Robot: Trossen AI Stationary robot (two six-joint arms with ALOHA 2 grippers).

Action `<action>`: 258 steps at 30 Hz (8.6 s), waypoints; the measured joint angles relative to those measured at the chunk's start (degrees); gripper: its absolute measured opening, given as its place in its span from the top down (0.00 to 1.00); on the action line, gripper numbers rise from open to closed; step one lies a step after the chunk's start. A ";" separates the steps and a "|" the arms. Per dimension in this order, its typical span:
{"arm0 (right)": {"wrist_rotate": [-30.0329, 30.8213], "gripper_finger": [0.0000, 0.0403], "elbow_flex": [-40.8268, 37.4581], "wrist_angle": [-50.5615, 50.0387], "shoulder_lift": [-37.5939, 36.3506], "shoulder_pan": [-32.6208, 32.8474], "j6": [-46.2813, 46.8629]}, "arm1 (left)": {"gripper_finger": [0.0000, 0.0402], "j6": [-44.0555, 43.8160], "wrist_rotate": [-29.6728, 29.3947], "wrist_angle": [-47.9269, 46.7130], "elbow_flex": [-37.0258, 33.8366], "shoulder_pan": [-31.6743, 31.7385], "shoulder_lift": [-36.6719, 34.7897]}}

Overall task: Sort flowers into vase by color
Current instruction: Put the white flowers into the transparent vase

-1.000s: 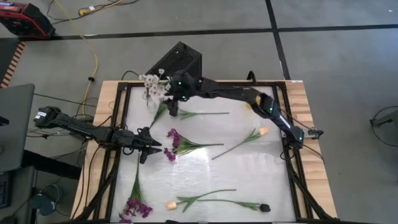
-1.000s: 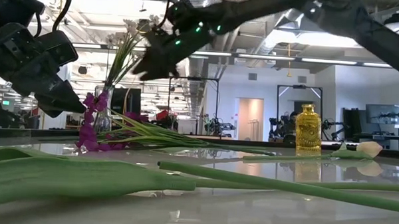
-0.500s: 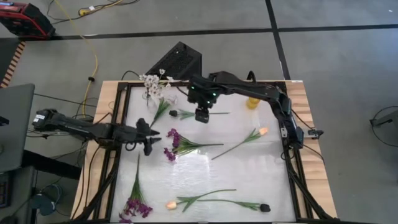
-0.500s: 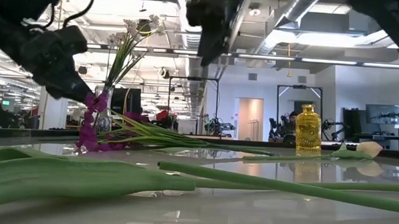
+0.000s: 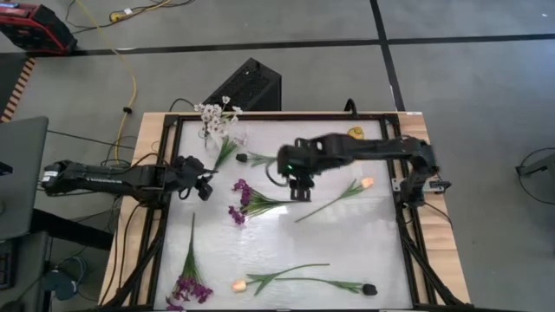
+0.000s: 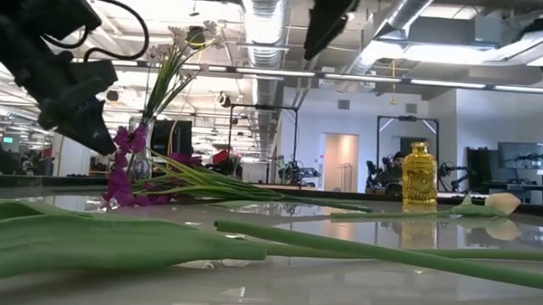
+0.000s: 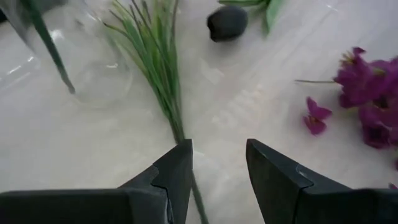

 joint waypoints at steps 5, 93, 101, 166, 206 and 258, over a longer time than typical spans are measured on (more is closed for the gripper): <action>3.30 0.41 -20.95 18.78 -11.95 2.29 3.56 | 0.65 4.89 2.24 4.90 0.00 5.37 5.67; -2.81 0.45 -49.40 130.19 2.57 6.81 -14.37 | 1.00 28.93 19.71 75.73 0.00 -15.61 18.37; -9.52 0.45 -43.23 130.14 6.69 4.17 -10.99 | 1.00 29.51 18.29 75.32 0.00 -15.63 18.37; -8.61 0.90 29.19 57.06 26.25 -7.22 -18.90 | 0.55 4.79 4.54 6.81 0.00 -26.55 17.07; -29.96 0.91 30.08 92.64 43.15 -31.68 27.09 | 0.55 4.39 0.44 12.57 0.00 -28.14 15.46; -29.43 0.91 30.98 70.73 37.51 -29.75 8.06 | 0.55 6.48 0.09 13.77 0.00 -28.13 15.48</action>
